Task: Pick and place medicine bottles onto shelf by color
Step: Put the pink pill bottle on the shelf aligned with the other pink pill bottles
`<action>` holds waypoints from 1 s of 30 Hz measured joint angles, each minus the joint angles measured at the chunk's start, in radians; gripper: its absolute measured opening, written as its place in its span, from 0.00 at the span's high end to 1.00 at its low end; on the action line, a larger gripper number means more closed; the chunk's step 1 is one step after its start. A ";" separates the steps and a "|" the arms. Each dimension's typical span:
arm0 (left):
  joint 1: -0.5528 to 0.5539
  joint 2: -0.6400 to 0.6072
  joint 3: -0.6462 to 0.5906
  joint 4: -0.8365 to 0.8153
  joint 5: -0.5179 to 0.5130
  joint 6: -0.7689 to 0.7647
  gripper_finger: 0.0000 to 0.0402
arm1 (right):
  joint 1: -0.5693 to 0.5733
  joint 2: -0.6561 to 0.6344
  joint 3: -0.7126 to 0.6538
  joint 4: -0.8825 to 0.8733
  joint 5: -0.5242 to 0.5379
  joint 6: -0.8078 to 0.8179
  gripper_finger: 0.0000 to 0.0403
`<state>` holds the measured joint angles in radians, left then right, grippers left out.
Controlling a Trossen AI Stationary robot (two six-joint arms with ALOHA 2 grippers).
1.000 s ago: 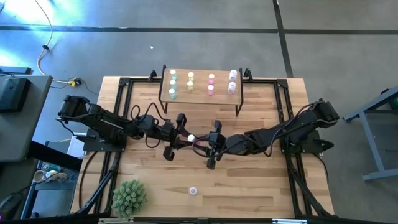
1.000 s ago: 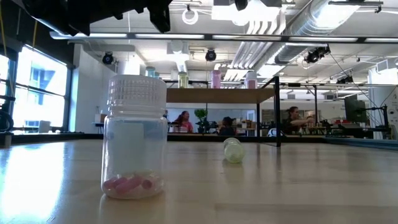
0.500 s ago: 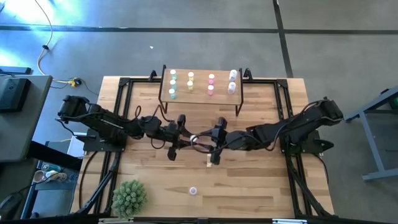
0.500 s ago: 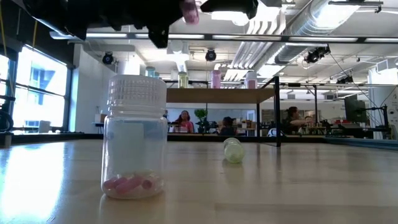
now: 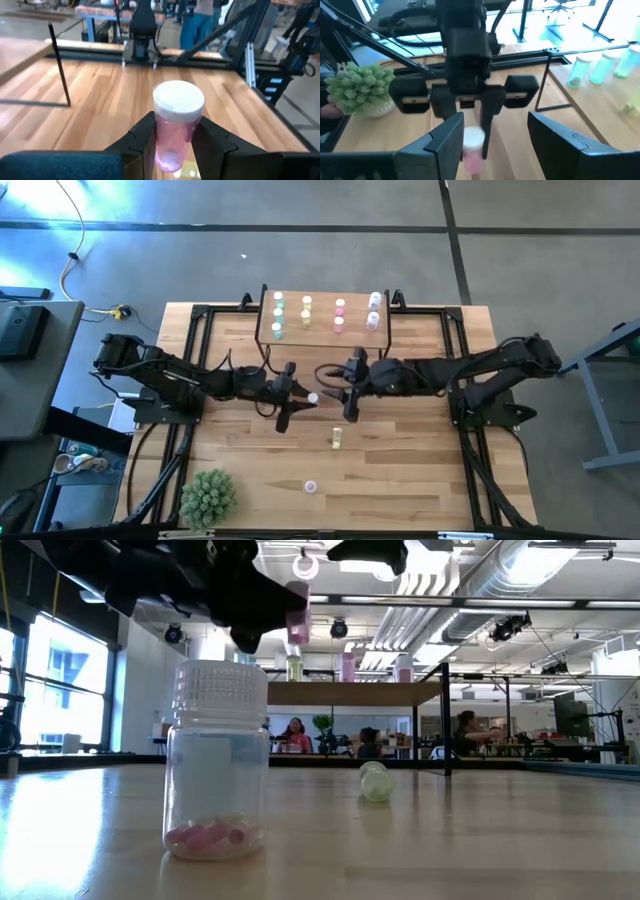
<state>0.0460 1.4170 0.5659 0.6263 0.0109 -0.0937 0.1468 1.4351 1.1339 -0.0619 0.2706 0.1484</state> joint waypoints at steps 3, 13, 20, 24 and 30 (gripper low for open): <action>-0.001 0.000 0.000 -0.034 0.000 0.000 0.76 | -0.033 0.015 0.000 -0.002 -0.072 -0.024 0.48; 0.000 0.000 0.000 -0.078 0.000 0.019 0.76 | -0.044 0.120 0.000 0.033 -0.169 -0.052 0.47; 0.000 0.000 0.000 -0.079 0.000 0.019 0.76 | -0.040 0.189 0.000 0.131 -0.172 -0.104 0.46; 0.000 0.000 0.000 -0.077 -0.003 0.019 0.76 | -0.042 0.197 0.000 0.130 -0.174 -0.098 0.46; 0.000 0.000 0.000 -0.068 -0.068 0.040 0.76 | -0.042 0.197 0.000 0.126 -0.174 -0.073 0.46</action>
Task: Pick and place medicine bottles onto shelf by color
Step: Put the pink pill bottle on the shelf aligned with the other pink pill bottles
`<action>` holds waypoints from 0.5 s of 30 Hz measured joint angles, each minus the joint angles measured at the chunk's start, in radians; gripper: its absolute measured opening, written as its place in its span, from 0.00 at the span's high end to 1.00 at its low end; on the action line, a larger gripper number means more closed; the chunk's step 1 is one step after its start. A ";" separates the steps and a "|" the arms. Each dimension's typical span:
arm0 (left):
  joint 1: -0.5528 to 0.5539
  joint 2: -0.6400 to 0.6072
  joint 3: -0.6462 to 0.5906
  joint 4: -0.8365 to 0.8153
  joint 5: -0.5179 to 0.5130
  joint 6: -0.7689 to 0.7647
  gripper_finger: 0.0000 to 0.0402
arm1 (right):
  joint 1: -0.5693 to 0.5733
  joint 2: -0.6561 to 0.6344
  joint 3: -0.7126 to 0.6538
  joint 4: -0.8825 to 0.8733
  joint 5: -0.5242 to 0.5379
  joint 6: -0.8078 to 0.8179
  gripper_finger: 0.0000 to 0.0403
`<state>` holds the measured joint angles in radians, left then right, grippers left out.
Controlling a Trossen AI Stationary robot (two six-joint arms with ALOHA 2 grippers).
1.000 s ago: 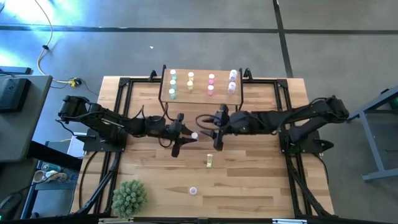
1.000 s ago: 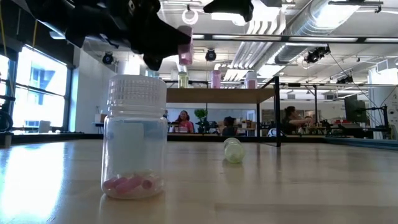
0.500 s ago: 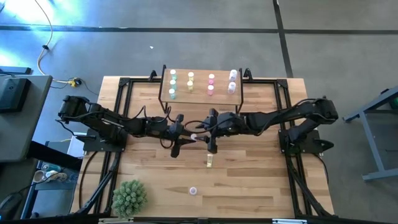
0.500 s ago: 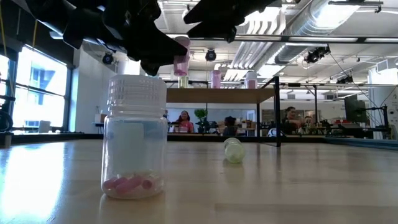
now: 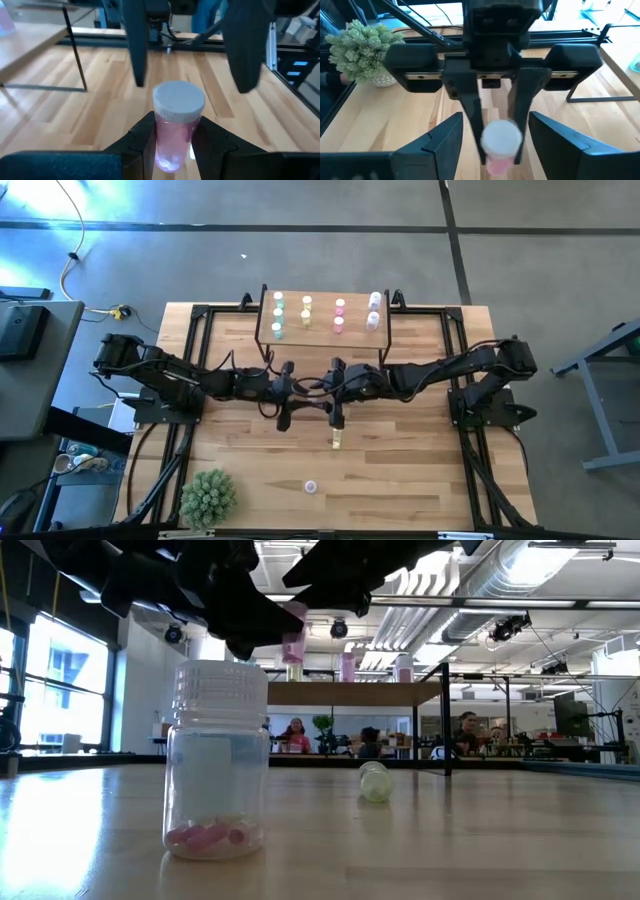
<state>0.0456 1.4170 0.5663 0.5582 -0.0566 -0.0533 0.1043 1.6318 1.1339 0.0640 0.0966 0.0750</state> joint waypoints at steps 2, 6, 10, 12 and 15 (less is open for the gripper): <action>0.000 0.000 0.000 0.019 0.000 0.012 0.76 | -0.002 0.000 0.000 -0.007 0.000 0.002 0.46; 0.000 -0.002 0.000 0.028 -0.006 0.013 0.76 | -0.002 0.000 0.000 -0.011 0.000 0.003 0.46; -0.001 -0.002 0.000 0.049 -0.008 0.013 0.76 | -0.002 0.000 0.000 -0.012 0.000 0.003 0.46; -0.001 -0.002 0.001 0.055 -0.008 0.021 0.76 | -0.002 0.000 0.000 -0.012 0.000 0.003 0.46; -0.001 -0.002 0.001 0.055 -0.008 0.046 0.76 | -0.002 0.000 0.000 -0.012 0.000 0.003 0.47</action>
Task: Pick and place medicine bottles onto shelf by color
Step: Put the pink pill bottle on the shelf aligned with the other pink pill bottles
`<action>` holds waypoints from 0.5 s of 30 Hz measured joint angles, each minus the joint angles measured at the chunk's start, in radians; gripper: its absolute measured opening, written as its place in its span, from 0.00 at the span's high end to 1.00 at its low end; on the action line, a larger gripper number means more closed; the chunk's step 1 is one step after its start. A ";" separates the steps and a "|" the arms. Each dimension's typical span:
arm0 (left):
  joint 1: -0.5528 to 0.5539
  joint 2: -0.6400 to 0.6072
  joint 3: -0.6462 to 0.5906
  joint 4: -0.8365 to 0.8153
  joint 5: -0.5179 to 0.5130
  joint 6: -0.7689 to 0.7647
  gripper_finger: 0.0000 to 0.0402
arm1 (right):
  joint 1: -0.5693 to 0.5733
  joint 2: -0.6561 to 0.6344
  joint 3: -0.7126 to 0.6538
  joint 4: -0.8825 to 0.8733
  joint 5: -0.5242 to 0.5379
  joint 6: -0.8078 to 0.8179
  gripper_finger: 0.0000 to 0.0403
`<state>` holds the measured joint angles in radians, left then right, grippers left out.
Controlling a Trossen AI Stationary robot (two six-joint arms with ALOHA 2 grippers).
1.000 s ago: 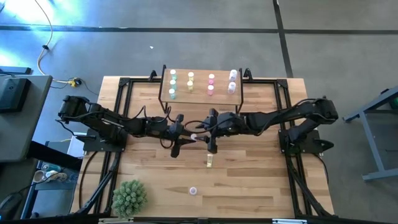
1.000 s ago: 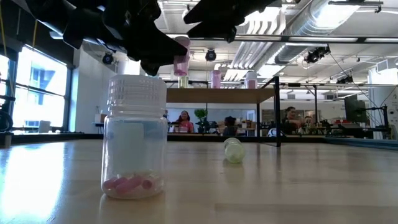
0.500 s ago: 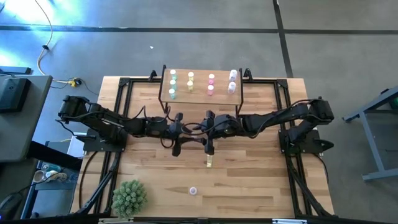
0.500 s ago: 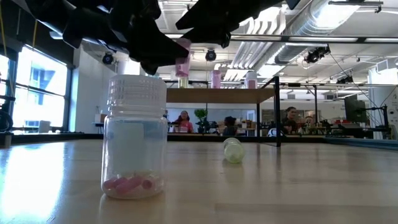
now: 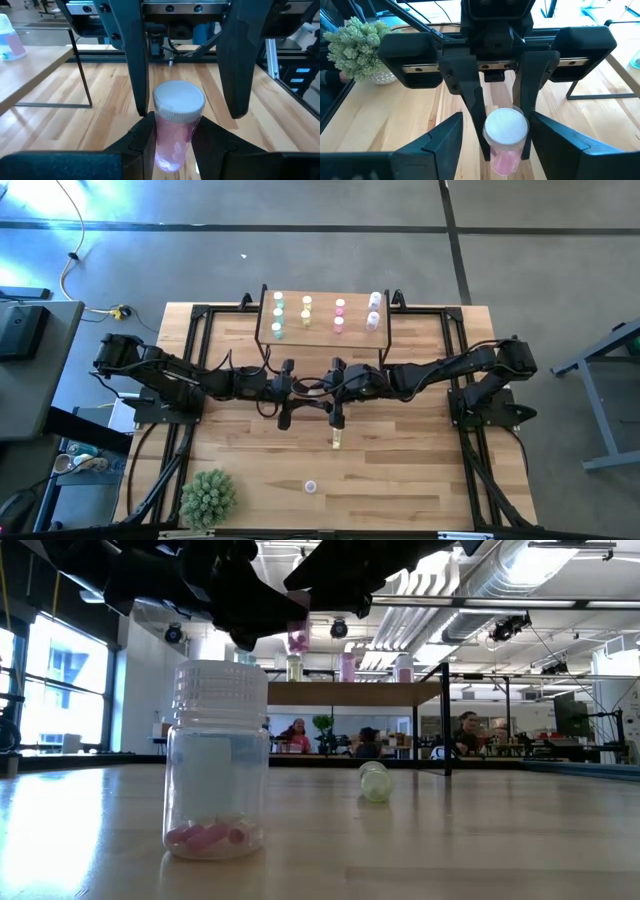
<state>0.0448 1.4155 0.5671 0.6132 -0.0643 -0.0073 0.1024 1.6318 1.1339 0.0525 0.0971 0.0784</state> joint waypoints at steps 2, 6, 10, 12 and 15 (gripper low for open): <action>0.000 0.000 0.000 0.000 0.000 0.001 0.76 | 0.000 0.000 0.000 0.002 0.000 0.002 0.48; 0.000 0.000 0.000 0.020 0.000 0.013 0.76 | -0.004 0.000 0.000 0.004 0.002 0.040 0.52; 0.000 0.000 0.000 0.019 0.000 0.019 0.76 | -0.005 -0.001 0.000 0.003 0.003 0.052 0.57; 0.000 0.000 0.000 0.019 0.000 0.019 0.76 | -0.005 -0.001 0.000 0.000 0.002 0.052 0.60; 0.000 0.000 0.000 0.019 0.000 0.019 0.76 | -0.005 -0.001 0.000 -0.001 0.002 0.052 0.66</action>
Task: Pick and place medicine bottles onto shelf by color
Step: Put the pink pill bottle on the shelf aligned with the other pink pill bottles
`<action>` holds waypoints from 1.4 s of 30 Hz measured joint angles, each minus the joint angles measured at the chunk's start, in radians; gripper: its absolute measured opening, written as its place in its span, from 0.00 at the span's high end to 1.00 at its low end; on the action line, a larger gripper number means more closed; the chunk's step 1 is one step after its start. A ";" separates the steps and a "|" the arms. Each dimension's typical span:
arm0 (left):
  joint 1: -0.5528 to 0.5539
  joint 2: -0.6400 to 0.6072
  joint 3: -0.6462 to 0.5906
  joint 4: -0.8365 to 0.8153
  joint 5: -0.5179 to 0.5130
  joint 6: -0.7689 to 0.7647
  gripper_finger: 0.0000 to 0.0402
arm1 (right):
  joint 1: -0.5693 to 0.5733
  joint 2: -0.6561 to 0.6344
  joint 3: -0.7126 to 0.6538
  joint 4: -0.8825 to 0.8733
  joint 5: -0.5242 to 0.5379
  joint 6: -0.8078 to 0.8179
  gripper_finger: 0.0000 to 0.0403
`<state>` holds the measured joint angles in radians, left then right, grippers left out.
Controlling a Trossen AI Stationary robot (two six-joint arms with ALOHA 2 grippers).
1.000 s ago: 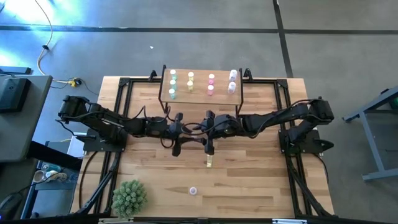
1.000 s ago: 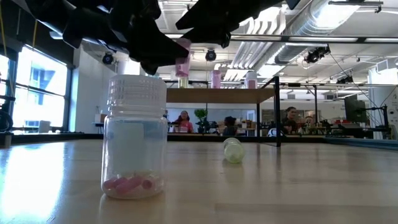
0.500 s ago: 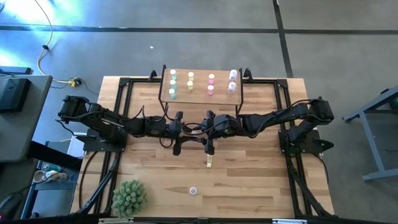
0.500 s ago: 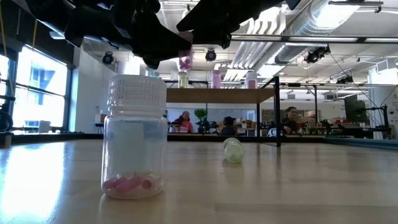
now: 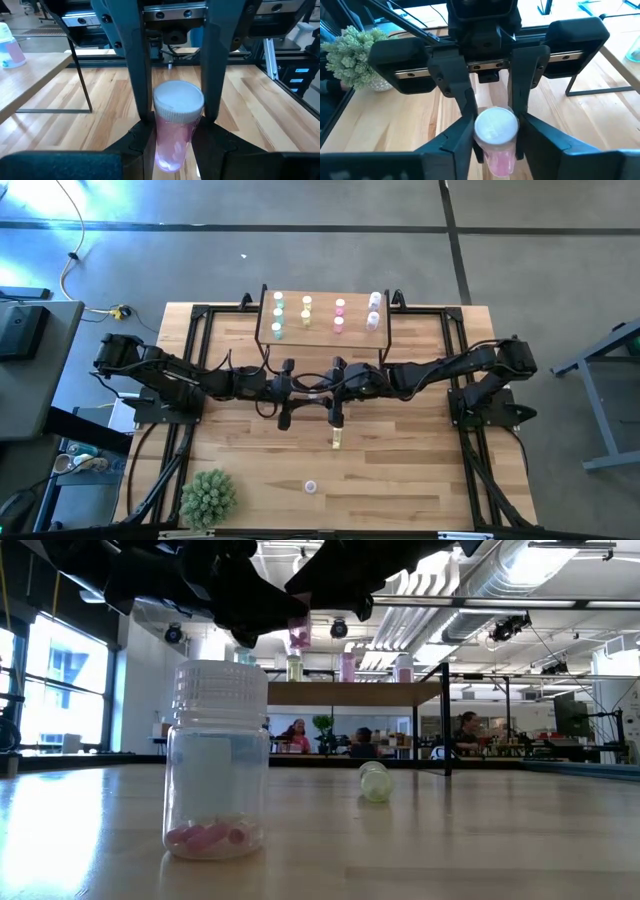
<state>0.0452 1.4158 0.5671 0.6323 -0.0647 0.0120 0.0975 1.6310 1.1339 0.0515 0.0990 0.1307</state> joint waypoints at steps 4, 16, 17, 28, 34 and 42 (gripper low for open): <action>0.000 0.000 0.000 0.000 0.000 0.000 0.76 | 0.000 0.000 0.000 -0.002 0.000 0.000 0.72; 0.000 0.001 0.000 -0.002 0.000 0.010 0.72 | 0.000 0.000 0.000 -0.002 0.000 0.000 0.74; 0.000 0.001 0.000 -0.005 0.000 0.025 0.71 | 0.000 0.000 0.000 -0.003 0.000 0.000 0.74; 0.000 0.000 0.000 -0.001 -0.030 0.045 0.49 | -0.019 -0.108 -0.002 -0.058 0.018 0.000 0.75; 0.000 0.000 0.000 -0.001 -0.067 0.044 0.41 | -0.037 -0.218 -0.002 -0.088 0.094 -0.060 0.75; 0.000 0.000 0.000 -0.011 -0.068 0.041 0.41 | -0.079 -0.344 -0.003 -0.150 0.262 -0.139 0.75</action>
<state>0.0456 1.4155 0.5671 0.6215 -0.1322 0.0529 0.0186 1.2871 1.1305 -0.0985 0.3607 -0.0082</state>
